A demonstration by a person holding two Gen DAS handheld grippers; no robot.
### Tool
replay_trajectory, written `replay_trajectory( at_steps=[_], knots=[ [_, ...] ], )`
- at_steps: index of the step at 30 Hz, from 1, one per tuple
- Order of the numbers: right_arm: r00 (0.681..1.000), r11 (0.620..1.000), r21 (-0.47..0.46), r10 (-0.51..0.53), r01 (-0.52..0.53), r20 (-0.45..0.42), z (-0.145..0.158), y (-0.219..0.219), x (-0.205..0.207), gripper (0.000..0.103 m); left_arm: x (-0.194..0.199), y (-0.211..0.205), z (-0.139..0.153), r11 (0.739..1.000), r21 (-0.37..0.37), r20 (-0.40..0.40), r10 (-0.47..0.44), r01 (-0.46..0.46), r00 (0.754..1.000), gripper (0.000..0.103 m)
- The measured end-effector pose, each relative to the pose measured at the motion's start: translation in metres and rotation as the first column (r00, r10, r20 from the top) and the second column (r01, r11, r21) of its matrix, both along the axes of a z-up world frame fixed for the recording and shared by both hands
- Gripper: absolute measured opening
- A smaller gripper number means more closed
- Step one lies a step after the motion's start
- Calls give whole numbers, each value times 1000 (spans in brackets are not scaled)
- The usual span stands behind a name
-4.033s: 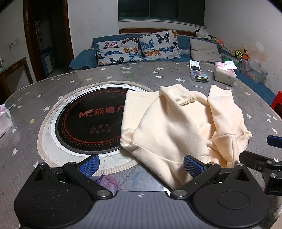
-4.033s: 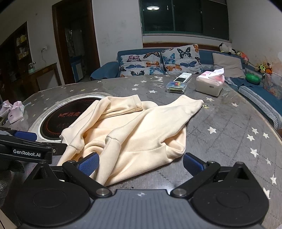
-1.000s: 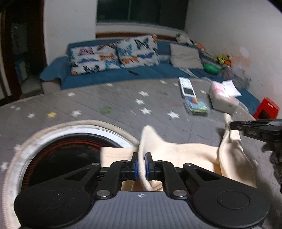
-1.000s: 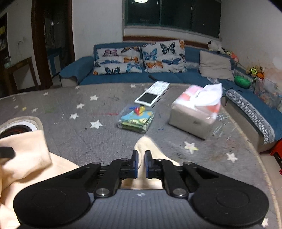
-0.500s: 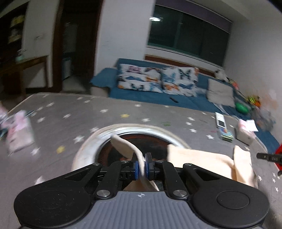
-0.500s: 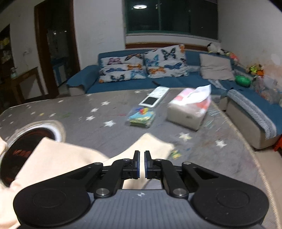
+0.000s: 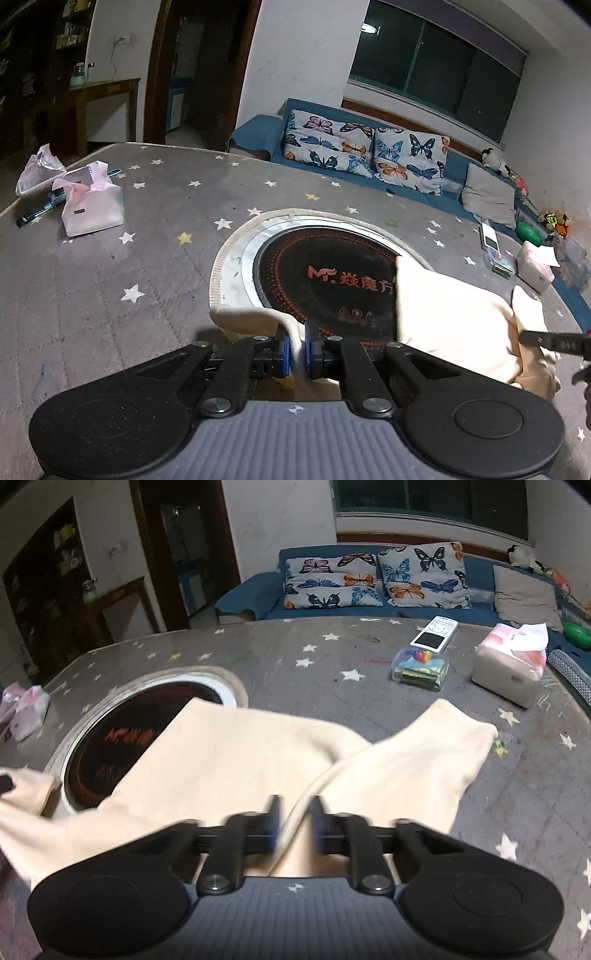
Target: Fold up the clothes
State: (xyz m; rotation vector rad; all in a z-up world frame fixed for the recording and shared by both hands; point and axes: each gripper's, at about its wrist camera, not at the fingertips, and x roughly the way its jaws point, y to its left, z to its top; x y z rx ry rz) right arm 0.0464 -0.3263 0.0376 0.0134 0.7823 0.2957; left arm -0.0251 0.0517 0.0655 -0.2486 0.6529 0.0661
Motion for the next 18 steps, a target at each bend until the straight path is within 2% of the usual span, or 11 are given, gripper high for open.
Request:
replay_trajectory(
  at_steps=[10,14,18],
  knots=[
    [992,995,-3,-103,104,73,26,-57,-89,2,-25,12,1,1000,14,6,12,-12,1000,7],
    [982,982,-5,-187,187,19,16,-84,-128,2,-32,15,-5,999,30,-21,14,-14,1000,7],
    [963,964,-27,-267,266,-37,1,-105,-150,2,-35,17,-7,999,43,-36,17,-15,999,7]
  ],
)
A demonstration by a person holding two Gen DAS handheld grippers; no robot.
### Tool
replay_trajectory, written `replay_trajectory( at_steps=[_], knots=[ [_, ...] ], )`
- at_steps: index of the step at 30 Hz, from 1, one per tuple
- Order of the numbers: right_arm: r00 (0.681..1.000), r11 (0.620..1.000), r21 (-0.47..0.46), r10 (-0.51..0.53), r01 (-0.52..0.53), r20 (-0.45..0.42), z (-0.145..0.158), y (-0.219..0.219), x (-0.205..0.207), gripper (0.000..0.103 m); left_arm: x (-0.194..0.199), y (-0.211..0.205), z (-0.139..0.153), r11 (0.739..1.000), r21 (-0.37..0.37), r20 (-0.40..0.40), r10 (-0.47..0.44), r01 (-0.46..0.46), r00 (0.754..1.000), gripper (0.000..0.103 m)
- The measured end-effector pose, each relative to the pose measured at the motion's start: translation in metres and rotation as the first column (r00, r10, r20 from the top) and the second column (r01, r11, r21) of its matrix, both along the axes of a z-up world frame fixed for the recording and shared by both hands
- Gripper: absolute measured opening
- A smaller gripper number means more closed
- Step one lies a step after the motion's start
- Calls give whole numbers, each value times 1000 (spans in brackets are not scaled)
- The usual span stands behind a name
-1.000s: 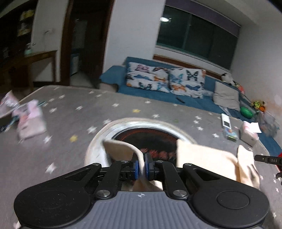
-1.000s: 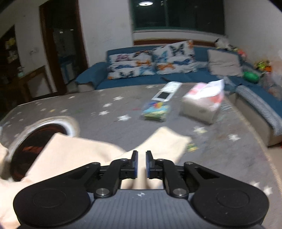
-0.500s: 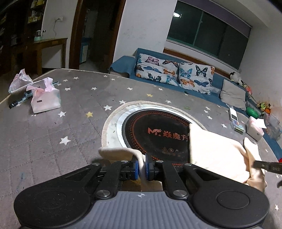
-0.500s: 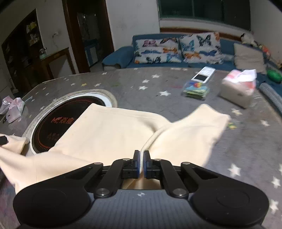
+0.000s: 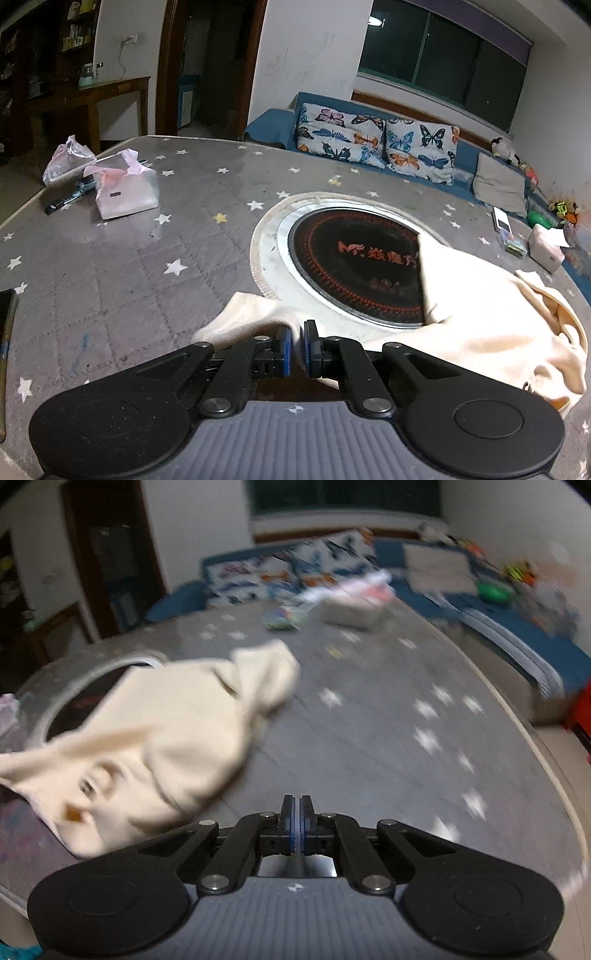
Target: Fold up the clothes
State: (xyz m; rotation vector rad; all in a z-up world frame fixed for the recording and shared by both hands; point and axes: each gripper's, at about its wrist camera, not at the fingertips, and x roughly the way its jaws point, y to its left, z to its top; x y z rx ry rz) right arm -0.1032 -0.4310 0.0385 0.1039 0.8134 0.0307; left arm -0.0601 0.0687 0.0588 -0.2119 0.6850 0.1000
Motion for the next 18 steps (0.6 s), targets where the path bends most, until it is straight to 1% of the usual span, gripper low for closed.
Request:
replay_trajectory(
  at_steps=[3,7,9,11,14,16,17,18],
  knots=[
    [1000,1000,-14,-6,6,26,7,-5,2,7,1,2,6,1000,8,12,7,-7,1000,8],
    [995,997,-39,63,-60,81,20,9,25,13,1,5,11,1000,13,18,19,-19,1000,11],
    [990,994,-53,104,-99,100,23,19,41,26,2,6,10,1000,17,6,25,-26,1000,12],
    [983,988,-78,144,-136,111,24,32,59,27,2,7,9,999,24,-5,32,-32,999,13],
    [973,977,-117,194,-180,122,25,52,88,37,2,10,10,998,37,-10,46,-46,999,17],
    [967,968,-151,221,-200,130,26,62,104,38,4,14,11,997,41,-10,62,-62,998,25],
    [965,964,-169,229,-207,125,24,67,112,42,4,15,12,997,44,-9,70,-70,998,33],
    [965,959,-186,236,-213,117,21,71,121,45,5,16,12,996,49,-5,78,-78,997,37]
  ],
)
